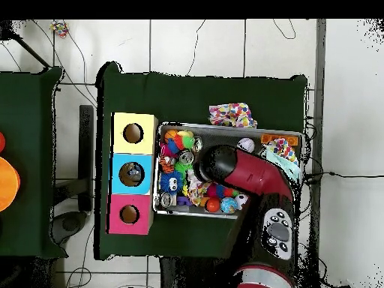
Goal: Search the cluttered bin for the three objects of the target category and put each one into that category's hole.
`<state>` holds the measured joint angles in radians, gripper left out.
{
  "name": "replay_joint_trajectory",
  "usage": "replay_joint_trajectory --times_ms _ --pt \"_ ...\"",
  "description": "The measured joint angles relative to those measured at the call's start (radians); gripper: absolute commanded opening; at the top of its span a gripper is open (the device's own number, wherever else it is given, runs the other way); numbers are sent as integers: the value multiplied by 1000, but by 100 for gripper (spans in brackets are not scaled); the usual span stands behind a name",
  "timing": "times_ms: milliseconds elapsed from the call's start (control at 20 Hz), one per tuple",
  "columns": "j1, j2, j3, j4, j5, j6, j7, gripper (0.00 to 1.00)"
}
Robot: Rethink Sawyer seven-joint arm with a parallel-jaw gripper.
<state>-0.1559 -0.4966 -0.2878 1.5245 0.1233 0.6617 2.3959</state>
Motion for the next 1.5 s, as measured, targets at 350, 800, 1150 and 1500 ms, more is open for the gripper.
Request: replay_joint_trajectory --times_ms 350,800,1150,1500 --pt "-53 -45 -1 -81 -14 8 0 0" --pt "-71 -59 -1 -146 -44 9 0 0" --pt "-72 -58 -1 -171 -66 11 0 0" --pt "-108 -57 26 -204 -117 76 -2 100"
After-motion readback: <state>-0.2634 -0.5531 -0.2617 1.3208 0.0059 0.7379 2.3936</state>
